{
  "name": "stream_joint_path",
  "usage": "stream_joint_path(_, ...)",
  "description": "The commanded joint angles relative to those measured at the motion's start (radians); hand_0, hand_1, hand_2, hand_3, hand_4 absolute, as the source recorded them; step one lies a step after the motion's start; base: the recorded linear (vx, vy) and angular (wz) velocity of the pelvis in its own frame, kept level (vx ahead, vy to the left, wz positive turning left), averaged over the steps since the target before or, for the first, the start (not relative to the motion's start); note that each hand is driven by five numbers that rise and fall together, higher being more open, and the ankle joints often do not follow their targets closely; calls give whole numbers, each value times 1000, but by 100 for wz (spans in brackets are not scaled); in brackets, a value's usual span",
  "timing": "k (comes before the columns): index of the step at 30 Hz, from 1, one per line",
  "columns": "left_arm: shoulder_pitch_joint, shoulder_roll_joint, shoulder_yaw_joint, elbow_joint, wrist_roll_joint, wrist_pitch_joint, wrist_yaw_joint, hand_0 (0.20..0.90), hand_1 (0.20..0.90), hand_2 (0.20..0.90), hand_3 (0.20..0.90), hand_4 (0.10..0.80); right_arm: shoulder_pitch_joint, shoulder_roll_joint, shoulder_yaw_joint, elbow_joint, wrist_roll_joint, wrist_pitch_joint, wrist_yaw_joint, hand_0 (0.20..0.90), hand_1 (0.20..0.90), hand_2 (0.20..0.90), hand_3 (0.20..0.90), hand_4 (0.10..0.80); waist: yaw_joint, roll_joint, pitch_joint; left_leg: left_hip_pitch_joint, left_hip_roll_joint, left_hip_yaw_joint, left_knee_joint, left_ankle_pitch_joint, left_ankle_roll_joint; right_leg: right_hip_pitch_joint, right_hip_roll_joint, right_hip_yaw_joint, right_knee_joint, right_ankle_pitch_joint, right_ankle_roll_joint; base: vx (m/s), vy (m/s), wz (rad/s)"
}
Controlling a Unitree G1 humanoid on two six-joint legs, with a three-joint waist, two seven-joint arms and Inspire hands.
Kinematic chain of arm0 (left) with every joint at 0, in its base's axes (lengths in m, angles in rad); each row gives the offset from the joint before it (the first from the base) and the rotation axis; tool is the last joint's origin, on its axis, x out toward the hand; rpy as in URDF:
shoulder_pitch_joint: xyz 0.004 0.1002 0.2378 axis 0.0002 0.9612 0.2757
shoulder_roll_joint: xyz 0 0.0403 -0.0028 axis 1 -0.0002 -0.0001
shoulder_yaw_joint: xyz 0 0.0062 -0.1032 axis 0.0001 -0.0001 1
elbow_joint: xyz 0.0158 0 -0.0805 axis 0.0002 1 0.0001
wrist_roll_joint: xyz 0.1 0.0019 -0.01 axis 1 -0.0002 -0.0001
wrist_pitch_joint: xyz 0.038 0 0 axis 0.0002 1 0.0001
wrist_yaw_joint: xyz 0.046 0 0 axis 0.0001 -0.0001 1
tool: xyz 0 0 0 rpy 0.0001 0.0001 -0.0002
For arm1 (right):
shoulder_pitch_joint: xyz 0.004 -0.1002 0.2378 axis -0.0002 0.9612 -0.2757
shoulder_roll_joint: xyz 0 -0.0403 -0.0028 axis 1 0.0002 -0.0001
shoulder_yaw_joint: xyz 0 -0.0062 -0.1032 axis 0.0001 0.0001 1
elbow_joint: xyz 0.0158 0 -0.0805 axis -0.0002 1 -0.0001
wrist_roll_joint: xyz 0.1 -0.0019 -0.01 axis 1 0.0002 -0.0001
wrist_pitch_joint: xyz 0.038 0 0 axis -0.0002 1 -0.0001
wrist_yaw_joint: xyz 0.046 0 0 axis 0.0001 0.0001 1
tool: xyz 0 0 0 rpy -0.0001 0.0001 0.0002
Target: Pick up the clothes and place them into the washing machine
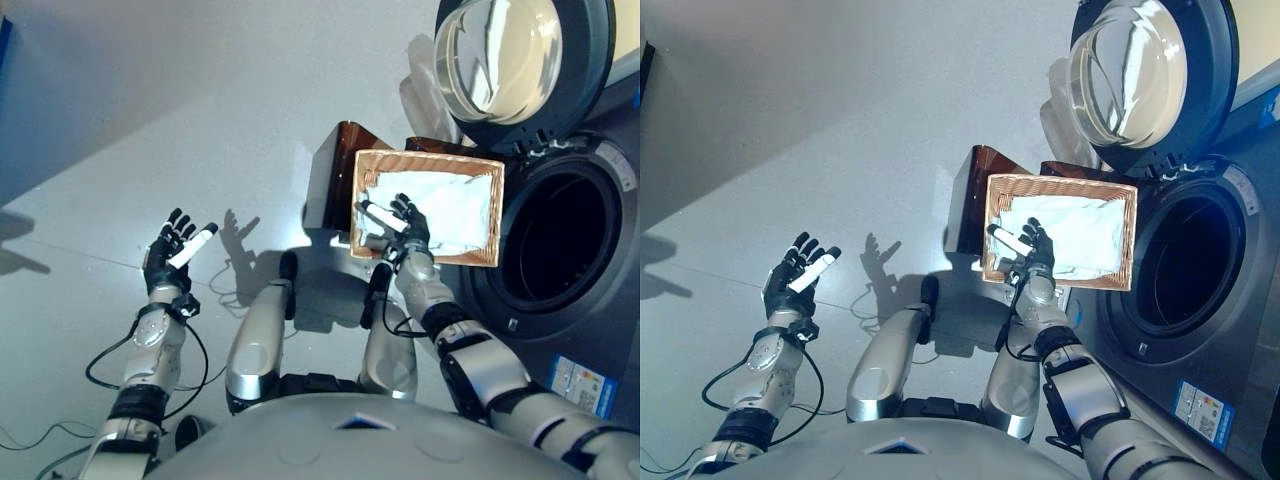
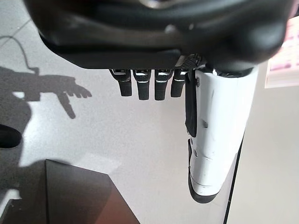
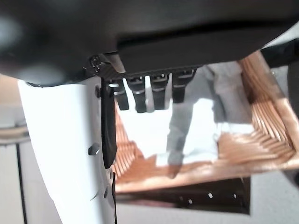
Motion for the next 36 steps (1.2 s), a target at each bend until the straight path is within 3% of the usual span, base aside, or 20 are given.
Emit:
stream_joint_path(1,12,23,17,-61,-9,-68,18,900,900,900,900,800,0,-54,-47,-28,30,-80,-32,900,900,900,900,800,-5,18,-14,-8,-1,-8,-48,38,-31,-21,26,13,49,8,-42,0,0,0)
stream_joint_path(10,16,26,-14,-40,-16,-63,-13,900,900,900,900,800,-55,-191,-209,98,69,-82,-72,900,900,900,900,800,-17,69,-4,7,-2,8,-58,39,-32,-22,30,33,47,4,-41,-5,-5,-4)
stream_joint_path(18,21,25,-45,-32,-12,-56,-35,900,900,900,900,800,-82,-274,-257,156,90,-78,-67,900,900,900,900,800,-28,104,-11,20,-3,20,-69,41,-35,-29,32,48,55,-4,-43,3,-9,-11)
stream_joint_path(21,26,22,-65,-35,-20,-51,-56,900,900,900,900,800,-100,-350,-295,188,85,-71,-72,900,900,900,900,800,-36,135,-16,27,0,31,-80,45,-38,-38,33,63,61,-12,-42,2,-15,-7)
stream_joint_path(28,21,12,-90,-27,-19,-48,-68,900,900,900,900,800,-83,-402,-324,197,68,-75,-82,900,900,900,900,800,-49,151,-21,33,7,38,-96,53,-42,-47,41,67,64,-11,-43,10,-29,-6)
stream_joint_path(36,15,11,-93,-19,-29,-47,-70,900,900,900,900,800,-44,-428,-360,254,69,-74,-89,900,900,900,900,800,-58,140,-44,29,10,42,-84,36,-42,-59,43,67,77,-13,-41,0,0,0)
